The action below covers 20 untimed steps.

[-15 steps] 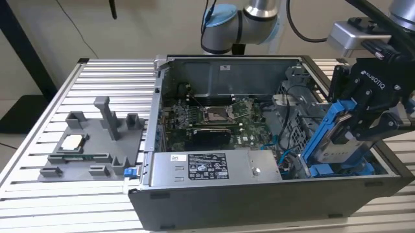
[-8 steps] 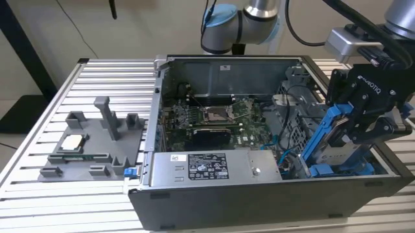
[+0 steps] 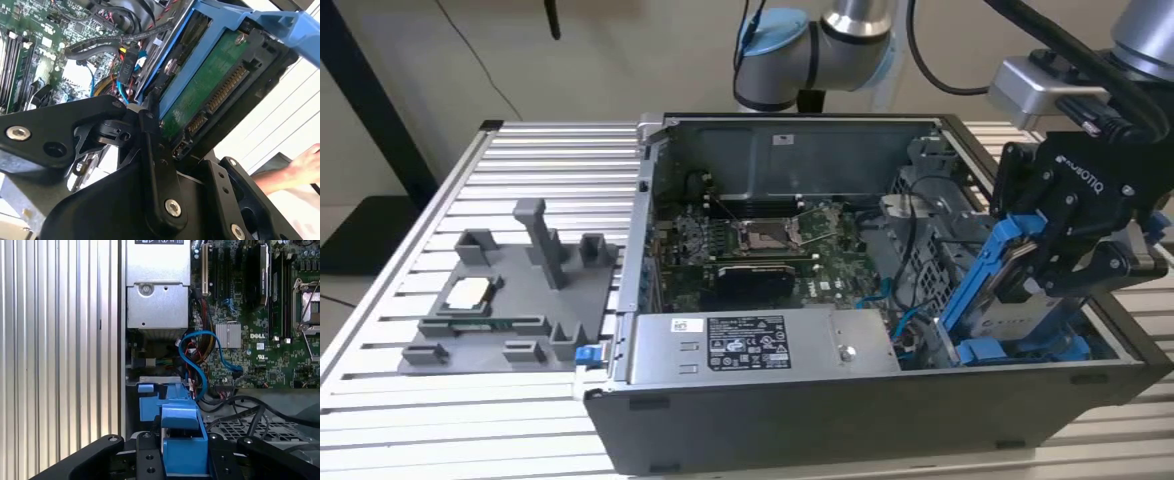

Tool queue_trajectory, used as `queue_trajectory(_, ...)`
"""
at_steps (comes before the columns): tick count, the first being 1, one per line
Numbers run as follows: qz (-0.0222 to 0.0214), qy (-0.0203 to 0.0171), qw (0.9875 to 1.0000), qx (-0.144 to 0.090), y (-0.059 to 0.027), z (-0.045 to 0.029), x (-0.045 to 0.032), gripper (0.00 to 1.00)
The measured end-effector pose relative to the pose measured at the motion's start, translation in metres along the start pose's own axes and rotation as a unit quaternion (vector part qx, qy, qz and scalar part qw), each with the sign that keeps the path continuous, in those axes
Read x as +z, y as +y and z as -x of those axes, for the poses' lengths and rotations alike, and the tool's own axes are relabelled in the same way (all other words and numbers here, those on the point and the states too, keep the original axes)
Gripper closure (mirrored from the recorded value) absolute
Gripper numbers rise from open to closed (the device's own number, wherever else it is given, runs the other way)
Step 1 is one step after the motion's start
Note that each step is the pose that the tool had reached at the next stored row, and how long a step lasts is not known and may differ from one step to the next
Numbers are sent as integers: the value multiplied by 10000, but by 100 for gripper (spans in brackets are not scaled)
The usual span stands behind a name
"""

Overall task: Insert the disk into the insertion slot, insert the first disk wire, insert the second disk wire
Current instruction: 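Insert the disk into the insertion slot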

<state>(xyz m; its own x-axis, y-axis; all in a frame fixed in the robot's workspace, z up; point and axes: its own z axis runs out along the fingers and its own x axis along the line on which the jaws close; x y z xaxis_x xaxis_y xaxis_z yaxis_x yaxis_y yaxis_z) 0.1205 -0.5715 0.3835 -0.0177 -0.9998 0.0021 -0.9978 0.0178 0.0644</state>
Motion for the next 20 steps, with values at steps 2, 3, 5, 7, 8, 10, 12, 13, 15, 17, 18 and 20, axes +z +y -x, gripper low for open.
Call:
queue_trajectory(2, 4, 1, 10000, 1, 1, 0, -1, 67)
queue_trajectory(3, 5, 0, 10000, 1, 1, 0, 0, 66)
queue_trajectory(5, 5, 0, 10000, 0, 0, 0, -1, 59)
queue_trajectory(7, 5, -1, 10000, 0, 0, -1, -3, 59)
queue_trajectory(8, 5, -2, 10000, 0, 0, -1, -7, 59)
queue_trajectory(10, 5, -5, 10000, 0, 1, -1, -17, 59)
queue_trajectory(12, 5, -8, 10000, 0, 2, 0, -31, 59)
queue_trajectory(13, 5, -8, 10000, 0, 2, 0, -37, 59)
queue_trajectory(15, 5, -9, 10000, -1, 3, 0, -48, 59)
queue_trajectory(17, 5, -9, 10000, -1, 4, 6, -55, 59)
queue_trajectory(18, 5, -9, 10000, -1, 4, 14, -56, 59)
queue_trajectory(20, -8, -9, 10000, -1, 4, 34, -58, 59)
